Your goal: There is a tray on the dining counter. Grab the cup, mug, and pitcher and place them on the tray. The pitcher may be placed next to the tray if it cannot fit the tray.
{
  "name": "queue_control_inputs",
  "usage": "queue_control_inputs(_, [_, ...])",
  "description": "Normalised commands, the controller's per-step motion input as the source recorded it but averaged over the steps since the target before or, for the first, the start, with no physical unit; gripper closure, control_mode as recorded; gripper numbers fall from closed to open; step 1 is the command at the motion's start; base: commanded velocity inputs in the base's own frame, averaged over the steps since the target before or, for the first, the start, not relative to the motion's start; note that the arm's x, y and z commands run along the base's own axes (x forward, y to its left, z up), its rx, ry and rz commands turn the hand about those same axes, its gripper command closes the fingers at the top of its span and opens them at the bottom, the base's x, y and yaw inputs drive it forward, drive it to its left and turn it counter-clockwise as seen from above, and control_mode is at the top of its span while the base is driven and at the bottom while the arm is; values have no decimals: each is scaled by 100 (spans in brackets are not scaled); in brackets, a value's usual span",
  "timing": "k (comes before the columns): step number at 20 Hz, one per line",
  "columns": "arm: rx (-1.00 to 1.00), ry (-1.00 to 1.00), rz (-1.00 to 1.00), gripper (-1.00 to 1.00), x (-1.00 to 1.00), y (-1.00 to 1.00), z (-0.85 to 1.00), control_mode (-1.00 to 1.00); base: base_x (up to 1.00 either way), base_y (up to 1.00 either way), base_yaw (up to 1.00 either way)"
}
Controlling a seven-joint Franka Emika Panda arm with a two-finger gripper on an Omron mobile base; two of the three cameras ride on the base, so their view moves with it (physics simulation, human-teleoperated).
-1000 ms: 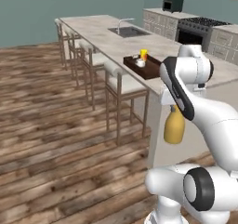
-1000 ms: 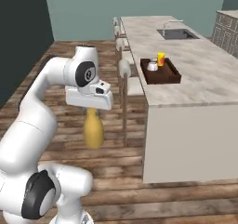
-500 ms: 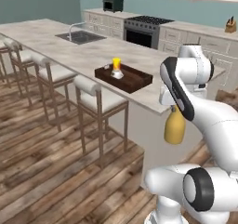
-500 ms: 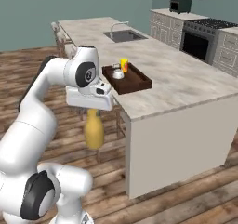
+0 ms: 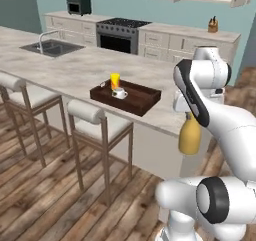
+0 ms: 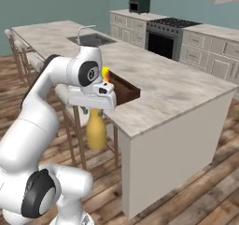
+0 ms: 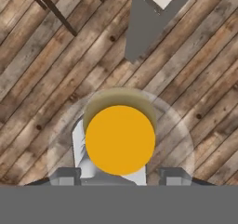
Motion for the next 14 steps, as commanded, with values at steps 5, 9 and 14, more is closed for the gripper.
queue_control_inputs(5, [0, 0, 0, 100, 0, 0, 0, 100, 37, 52, -27])
queue_control_inputs(9, [0, 0, 0, 100, 0, 0, 0, 100, 48, 53, -24])
queue_control_inputs(14, [0, 0, 0, 100, 0, 0, 0, 100, 60, 35, -21])
